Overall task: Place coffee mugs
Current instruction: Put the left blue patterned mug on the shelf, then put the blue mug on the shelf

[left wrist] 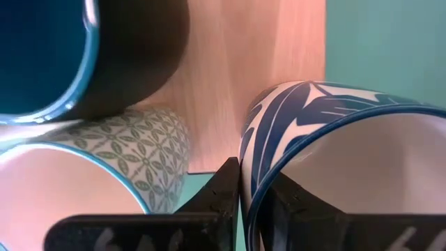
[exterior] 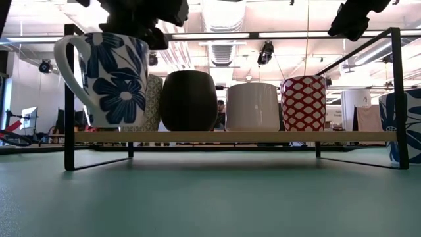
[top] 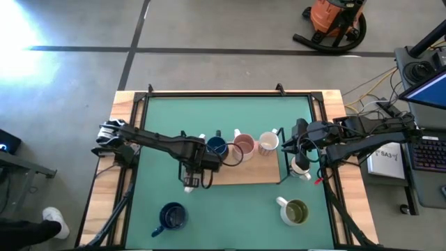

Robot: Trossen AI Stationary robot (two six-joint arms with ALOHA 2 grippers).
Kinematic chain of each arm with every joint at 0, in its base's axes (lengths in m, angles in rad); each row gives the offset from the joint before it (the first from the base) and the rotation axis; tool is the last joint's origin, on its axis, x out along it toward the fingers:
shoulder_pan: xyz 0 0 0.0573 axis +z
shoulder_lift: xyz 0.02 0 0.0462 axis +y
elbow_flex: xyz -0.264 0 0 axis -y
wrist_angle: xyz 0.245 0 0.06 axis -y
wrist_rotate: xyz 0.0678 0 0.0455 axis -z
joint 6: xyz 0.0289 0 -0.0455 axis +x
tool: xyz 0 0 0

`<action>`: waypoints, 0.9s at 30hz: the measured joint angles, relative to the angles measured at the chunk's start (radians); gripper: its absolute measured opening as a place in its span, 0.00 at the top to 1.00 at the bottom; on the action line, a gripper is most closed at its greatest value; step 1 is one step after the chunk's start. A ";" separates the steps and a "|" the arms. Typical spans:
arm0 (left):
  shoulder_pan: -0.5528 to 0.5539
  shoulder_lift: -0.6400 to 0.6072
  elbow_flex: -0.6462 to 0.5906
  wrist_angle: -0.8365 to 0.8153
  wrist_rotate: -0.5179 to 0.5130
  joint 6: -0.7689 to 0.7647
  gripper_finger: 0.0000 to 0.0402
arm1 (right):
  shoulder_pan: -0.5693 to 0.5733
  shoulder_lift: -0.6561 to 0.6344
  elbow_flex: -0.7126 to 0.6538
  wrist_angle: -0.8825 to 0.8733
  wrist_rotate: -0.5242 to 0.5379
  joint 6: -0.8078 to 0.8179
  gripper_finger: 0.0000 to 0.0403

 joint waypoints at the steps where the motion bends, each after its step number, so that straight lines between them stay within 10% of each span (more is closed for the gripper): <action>1: 0.000 0.000 -0.001 0.002 -0.006 0.000 0.96 | 0.000 0.000 0.000 0.000 0.000 0.000 0.79; 27: 0.006 -0.058 0.006 0.007 -0.063 -0.009 0.75 | 0.000 0.000 0.000 0.000 0.000 0.000 0.79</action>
